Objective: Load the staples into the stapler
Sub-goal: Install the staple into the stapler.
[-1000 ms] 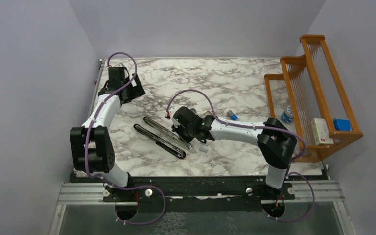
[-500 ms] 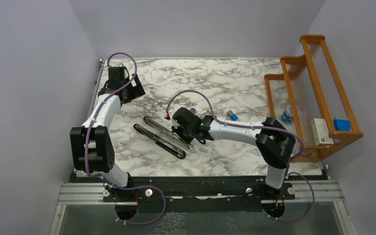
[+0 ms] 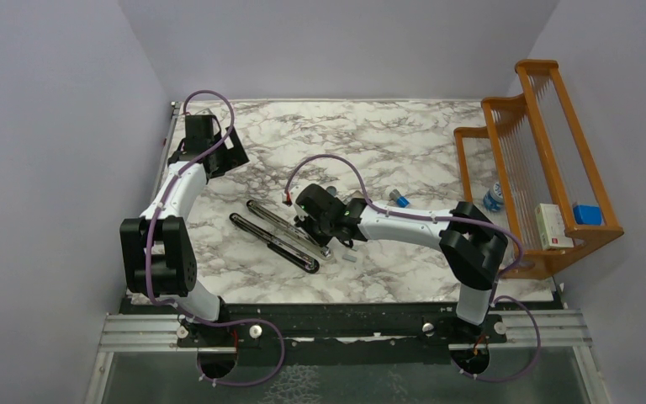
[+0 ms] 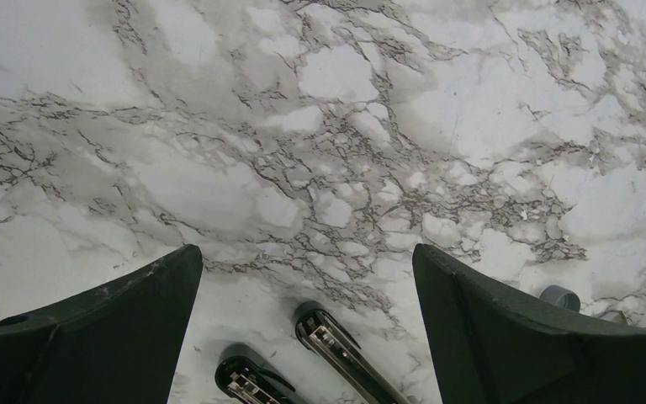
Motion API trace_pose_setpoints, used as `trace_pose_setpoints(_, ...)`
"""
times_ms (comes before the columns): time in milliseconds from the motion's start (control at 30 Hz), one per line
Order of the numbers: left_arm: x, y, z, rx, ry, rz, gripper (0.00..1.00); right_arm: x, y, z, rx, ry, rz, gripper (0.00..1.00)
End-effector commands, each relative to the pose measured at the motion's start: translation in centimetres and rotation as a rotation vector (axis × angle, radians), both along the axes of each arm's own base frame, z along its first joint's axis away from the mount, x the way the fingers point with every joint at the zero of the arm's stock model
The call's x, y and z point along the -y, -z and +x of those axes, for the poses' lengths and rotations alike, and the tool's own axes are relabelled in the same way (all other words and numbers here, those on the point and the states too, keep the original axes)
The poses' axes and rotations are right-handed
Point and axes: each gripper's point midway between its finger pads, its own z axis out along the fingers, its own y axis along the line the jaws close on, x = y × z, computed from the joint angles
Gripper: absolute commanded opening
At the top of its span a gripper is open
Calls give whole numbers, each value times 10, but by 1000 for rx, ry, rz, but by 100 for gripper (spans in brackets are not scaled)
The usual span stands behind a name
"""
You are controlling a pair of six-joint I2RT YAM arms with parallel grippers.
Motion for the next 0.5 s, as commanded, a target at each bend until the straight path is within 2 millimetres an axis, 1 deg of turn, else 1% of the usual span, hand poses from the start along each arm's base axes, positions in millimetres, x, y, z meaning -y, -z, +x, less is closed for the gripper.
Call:
trace_pose_setpoints(0, 1, 1, 4, 15, 9, -16, 99, -5, -10, 2, 27, 0, -1, 15)
trace_pose_setpoints(467, 0, 1, 4, 16, 7, -22, 99, -7, -4, -4, 10, -22, -25, 15)
